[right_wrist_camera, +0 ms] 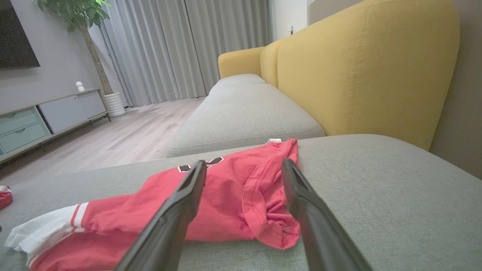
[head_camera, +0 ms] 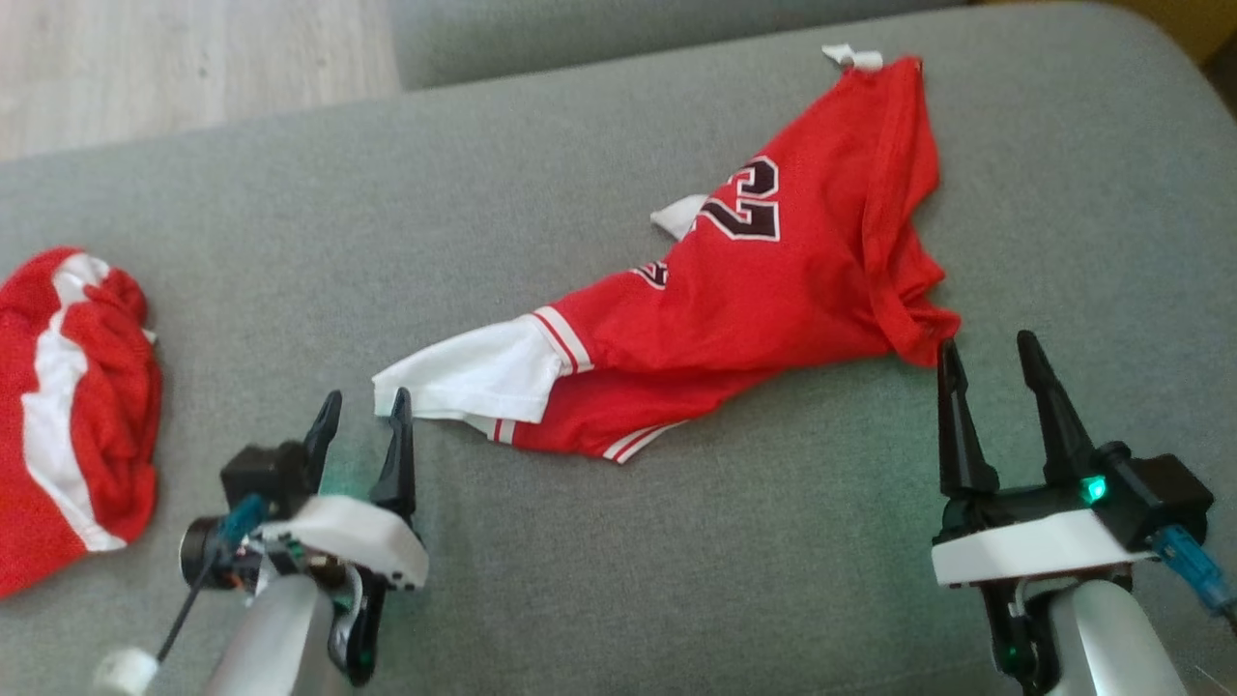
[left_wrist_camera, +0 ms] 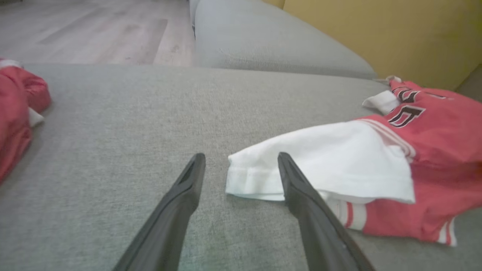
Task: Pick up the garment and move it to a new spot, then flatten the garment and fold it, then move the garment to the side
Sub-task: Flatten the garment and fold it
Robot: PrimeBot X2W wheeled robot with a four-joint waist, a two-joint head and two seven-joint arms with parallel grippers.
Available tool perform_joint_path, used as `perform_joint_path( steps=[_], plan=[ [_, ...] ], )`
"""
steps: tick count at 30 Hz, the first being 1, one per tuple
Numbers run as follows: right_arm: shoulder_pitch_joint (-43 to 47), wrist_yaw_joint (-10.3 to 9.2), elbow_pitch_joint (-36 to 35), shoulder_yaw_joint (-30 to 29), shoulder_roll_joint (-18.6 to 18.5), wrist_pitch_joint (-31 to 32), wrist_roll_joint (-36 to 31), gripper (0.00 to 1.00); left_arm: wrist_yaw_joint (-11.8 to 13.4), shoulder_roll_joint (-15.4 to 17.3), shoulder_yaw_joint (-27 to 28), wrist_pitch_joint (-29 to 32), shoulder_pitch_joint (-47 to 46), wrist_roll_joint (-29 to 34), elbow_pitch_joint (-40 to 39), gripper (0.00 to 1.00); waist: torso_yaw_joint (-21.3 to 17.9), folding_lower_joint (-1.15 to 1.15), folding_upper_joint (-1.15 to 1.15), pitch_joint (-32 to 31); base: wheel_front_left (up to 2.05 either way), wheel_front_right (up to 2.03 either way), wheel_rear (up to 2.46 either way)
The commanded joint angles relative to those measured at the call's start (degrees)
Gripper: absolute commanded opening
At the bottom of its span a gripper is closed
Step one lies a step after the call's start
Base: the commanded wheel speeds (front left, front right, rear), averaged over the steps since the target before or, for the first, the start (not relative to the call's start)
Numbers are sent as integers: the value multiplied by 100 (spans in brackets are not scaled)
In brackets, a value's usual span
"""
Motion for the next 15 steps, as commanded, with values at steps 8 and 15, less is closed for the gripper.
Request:
perform_joint_path(
  steps=[8,15],
  plan=[
    [-280,-4,-216,129,-31,-37,-38,100,0,205,46,-22,-792,99,796,100,-130,-1,0,337,0,0,0],
    [-302,-4,-223,133,-31,-37,-29,100,-13,194,-70,-107,-1072,116,1442,100,-196,-1,0,362,0,0,0]
  ],
)
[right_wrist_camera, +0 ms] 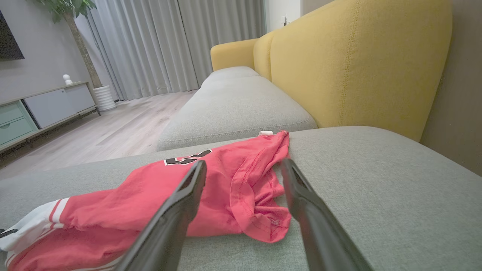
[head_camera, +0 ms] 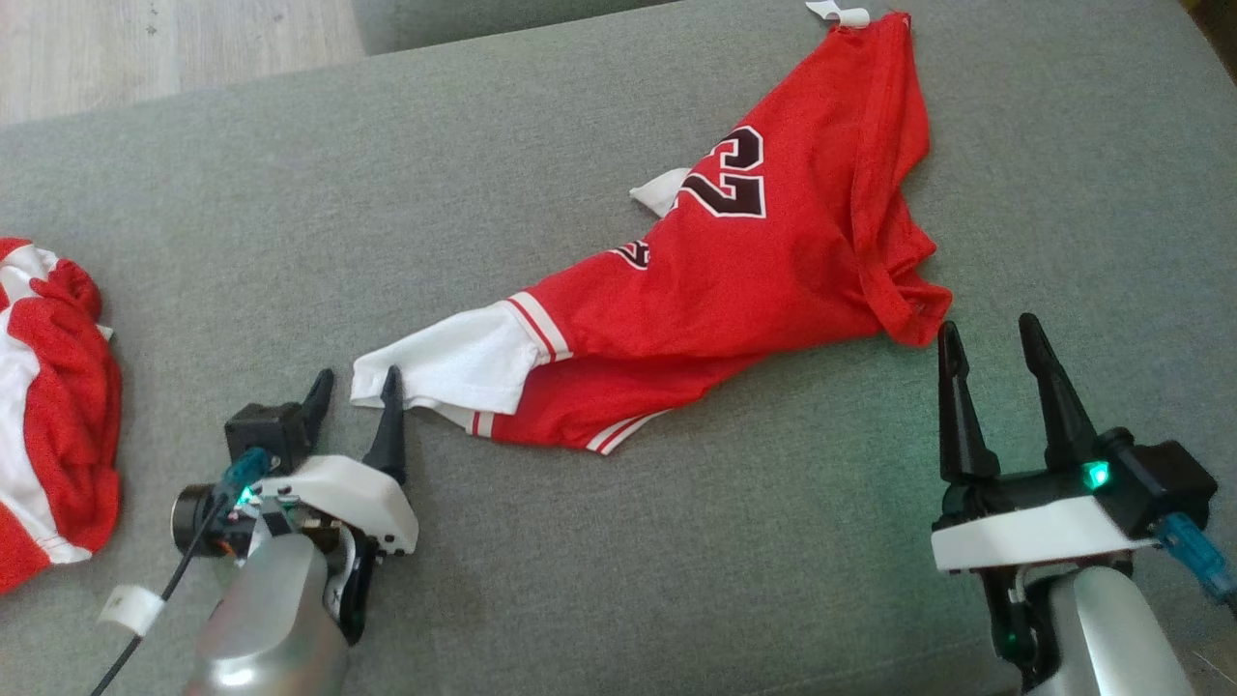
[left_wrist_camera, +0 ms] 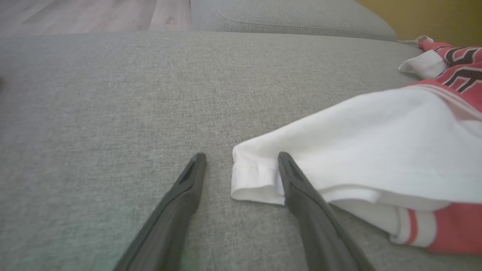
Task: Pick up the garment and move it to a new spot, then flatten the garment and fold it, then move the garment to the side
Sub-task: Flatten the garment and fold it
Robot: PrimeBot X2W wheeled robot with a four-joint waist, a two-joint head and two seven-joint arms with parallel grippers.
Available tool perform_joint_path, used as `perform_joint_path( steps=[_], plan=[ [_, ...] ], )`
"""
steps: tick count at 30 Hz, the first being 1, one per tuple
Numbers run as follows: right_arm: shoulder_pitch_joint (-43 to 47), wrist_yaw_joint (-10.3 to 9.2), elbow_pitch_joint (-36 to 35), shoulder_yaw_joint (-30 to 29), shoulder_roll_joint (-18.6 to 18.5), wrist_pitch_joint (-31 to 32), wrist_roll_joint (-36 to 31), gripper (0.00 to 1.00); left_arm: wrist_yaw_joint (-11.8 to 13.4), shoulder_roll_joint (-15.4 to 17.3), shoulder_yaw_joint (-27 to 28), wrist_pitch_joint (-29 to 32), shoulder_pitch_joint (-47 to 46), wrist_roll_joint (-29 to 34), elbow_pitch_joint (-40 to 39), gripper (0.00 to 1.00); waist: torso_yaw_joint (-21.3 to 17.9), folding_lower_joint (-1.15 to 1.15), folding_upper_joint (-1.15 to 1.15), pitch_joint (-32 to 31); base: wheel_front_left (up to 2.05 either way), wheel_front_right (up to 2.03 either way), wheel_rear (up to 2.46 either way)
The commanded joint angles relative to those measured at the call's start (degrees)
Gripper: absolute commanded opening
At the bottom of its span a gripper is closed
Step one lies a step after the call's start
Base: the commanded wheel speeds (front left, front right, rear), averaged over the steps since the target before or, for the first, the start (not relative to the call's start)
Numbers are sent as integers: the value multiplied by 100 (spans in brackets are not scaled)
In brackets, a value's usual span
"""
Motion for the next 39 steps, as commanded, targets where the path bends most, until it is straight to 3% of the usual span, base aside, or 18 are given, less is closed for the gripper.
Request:
perform_joint_path(
  steps=[1,3,14,22,30,39],
  plan=[
    [-172,-4,-187,123,-31,-37,-18,100,-19,139,90,23,-126,51,37,78,0,0,0,-10,0,0,0],
    [-169,-4,-175,117,-31,-37,-15,100,-33,122,40,46,-160,48,166,0,3,0,0,-25,0,0,0],
    [-167,-4,-91,36,-31,-37,-47,100,-130,56,-84,-205,-114,-155,263,0,67,0,0,-273,0,0,0],
    [-209,-4,133,-306,-31,-37,-266,100,-149,28,45,-485,102,-389,-637,0,307,0,0,-524,0,0,0],
    [-754,-4,1771,-645,-31,-37,-559,100,-110,-43,30,-524,478,-424,-1855,0,537,0,0,-555,0,0,0],
    [-1557,-4,3399,-673,-31,-37,-1184,100,19,-66,-76,-442,746,-445,-2621,0,647,0,0,-480,0,0,0]
  ],
)
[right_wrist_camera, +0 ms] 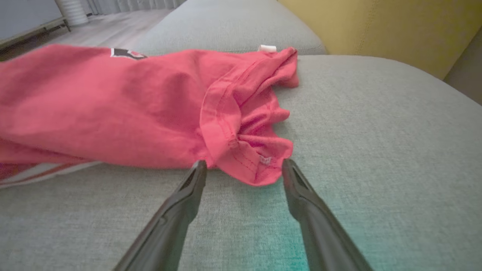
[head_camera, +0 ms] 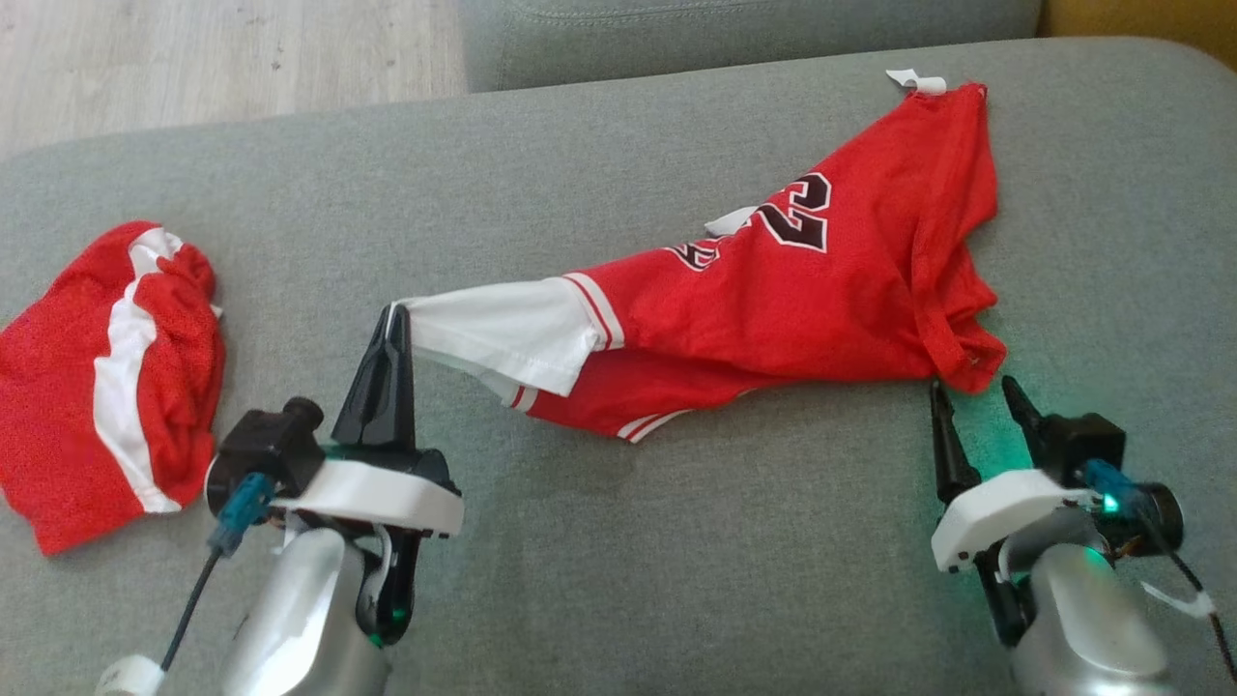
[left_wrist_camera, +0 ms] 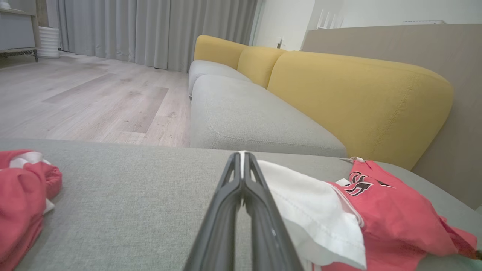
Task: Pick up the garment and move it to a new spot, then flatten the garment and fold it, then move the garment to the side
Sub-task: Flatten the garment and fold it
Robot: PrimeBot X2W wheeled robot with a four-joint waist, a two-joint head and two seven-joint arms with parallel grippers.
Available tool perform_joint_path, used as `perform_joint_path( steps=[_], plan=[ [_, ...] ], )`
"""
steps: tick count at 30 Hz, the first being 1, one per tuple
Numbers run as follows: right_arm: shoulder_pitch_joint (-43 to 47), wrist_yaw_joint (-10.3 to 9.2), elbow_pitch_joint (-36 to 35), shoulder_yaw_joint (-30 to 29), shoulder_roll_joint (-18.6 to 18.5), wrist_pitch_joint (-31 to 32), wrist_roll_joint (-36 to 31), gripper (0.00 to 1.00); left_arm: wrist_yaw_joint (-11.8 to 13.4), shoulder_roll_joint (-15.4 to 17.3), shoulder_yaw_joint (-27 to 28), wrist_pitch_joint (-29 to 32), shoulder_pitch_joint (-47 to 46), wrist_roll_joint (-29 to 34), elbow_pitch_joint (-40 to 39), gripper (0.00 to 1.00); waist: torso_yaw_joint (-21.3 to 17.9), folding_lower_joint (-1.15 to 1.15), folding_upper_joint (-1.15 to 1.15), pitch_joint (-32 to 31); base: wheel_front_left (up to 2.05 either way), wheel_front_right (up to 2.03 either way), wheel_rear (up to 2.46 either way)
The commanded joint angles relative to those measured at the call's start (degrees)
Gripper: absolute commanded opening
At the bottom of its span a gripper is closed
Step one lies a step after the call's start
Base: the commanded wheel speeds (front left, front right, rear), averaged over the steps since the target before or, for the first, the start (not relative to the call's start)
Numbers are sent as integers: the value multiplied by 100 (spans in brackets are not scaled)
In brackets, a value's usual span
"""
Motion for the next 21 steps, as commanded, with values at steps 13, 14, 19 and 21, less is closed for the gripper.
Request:
perform_joint_path(
  steps=[13,14,19,21],
  plan=[
    [-763,-4,679,-355,-31,-37,-1054,100,150,76,107,23,-36,-76,-662,0,102,0,0,243,0,0,0],
    [-788,-4,702,-385,-31,-37,-1089,100,154,75,105,21,-39,-79,-677,0,108,0,0,259,0,0,0],
    [-897,-4,912,-496,-31,-37,-1202,58,165,79,95,7,-51,-96,-696,0,122,0,0,306,0,0,0],
    [-960,-4,1043,-496,-31,-37,-1195,0,172,82,100,1,-64,-106,-693,0,112,0,0,313,0,0,0]
  ],
)
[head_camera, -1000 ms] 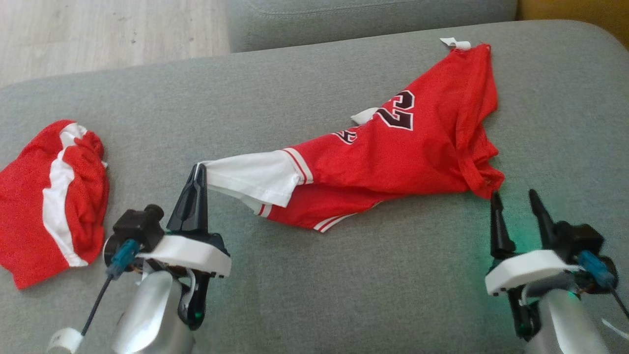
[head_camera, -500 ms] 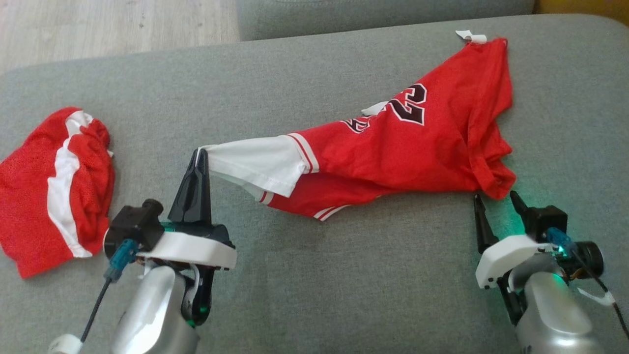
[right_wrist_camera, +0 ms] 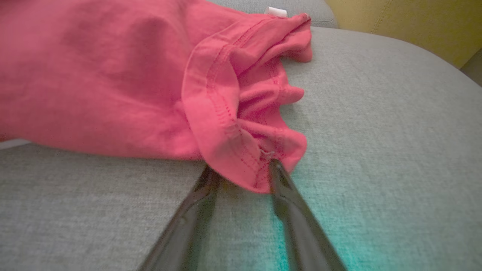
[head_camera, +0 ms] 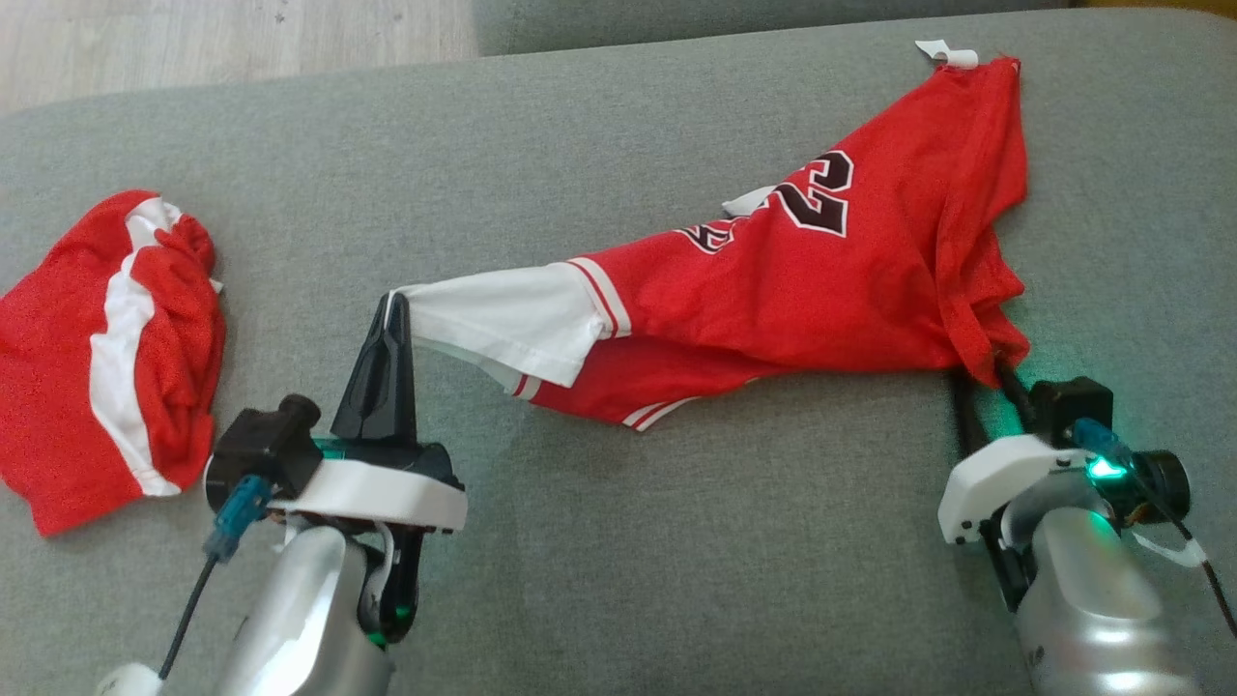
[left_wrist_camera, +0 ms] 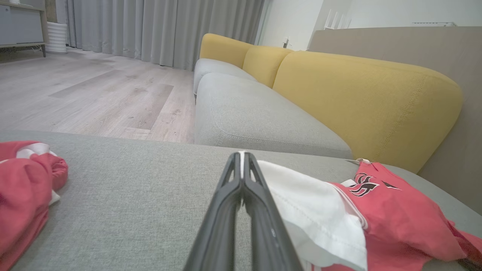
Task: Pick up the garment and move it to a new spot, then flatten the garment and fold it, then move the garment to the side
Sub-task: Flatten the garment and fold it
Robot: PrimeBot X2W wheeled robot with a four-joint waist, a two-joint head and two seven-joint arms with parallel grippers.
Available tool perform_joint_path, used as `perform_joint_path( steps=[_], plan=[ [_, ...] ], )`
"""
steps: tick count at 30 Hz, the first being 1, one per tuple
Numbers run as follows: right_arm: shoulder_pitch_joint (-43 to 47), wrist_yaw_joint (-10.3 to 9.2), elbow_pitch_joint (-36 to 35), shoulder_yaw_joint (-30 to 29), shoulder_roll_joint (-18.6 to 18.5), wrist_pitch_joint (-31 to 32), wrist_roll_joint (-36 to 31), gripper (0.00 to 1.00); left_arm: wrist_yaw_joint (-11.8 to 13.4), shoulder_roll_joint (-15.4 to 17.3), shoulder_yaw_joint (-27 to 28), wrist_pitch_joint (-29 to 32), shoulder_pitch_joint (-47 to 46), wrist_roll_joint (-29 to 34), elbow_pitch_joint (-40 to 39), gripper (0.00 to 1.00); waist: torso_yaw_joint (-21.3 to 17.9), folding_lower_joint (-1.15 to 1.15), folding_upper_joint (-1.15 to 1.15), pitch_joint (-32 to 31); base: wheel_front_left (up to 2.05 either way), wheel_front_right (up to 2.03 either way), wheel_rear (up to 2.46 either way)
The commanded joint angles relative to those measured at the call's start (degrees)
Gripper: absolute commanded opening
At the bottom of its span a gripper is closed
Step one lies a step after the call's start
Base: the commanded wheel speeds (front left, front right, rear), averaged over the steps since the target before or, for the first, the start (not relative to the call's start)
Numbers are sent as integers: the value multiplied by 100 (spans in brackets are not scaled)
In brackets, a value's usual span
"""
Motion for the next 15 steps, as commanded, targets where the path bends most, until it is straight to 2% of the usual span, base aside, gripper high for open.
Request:
perform_joint_path(
  steps=[1,8,15],
  plan=[
    [-158,-4,-66,139,-28,-36,-12,0,43,85,153,-43,-170,-52,-212,0,-12,0,0,-1,0,0,0],
    [-184,-4,-185,432,-28,-36,322,0,64,261,276,-68,-198,-66,-240,0,-160,0,0,-171,0,0,0],
    [-215,-4,-860,1036,-28,-36,1213,0,59,608,413,-39,-320,-33,-364,0,-334,0,0,-558,0,0,0]
  ],
)
